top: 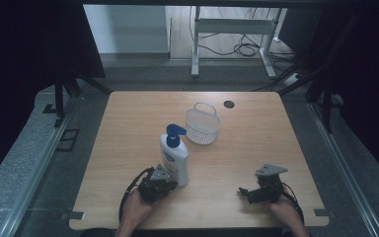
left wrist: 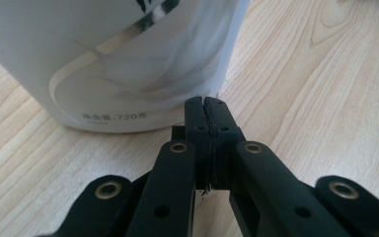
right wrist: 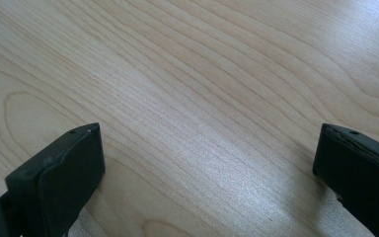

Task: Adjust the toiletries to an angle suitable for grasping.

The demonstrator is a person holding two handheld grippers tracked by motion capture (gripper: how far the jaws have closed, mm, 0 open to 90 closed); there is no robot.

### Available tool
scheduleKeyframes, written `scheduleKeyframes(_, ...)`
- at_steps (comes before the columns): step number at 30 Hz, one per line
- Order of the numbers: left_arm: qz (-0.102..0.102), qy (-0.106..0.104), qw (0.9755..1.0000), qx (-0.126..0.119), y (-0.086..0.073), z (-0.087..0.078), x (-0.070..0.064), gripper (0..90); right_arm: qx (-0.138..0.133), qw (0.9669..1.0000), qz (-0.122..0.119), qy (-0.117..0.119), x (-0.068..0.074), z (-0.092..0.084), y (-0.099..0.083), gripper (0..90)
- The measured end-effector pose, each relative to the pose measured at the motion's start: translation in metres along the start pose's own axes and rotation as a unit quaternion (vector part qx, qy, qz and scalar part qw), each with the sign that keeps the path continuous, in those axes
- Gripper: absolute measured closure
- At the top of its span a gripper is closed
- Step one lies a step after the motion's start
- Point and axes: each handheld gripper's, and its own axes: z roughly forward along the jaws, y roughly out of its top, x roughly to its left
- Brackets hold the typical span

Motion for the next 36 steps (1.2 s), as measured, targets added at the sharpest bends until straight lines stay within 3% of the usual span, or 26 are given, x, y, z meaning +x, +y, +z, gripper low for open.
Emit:
scheduleKeyframes(12, -0.007, 0.008, 0.9999, 0.002, 0.0031, 0.0065, -0.0011, 88.0, 0.0, 1.0, 0.0, 0.0, 0.0, 0.0001, 0.0001, 0.0)
scheduleKeyframes(23, 0.004, 0.009, 0.9999, 0.01, 0.0017, 0.0056, -0.005, 84.6, 0.0, 1.0, 0.0, 0.0, 0.0001, 0.0001, 0.0001, 0.0)
scheduleKeyframes(36, 0.012, 0.029, 0.9994, 0.014, -0.0024, 0.0011, -0.008, 70.8, 0.0, 0.9999, -0.012, 0.011, 0.0022, -0.0025, 0.0022, 7.3)
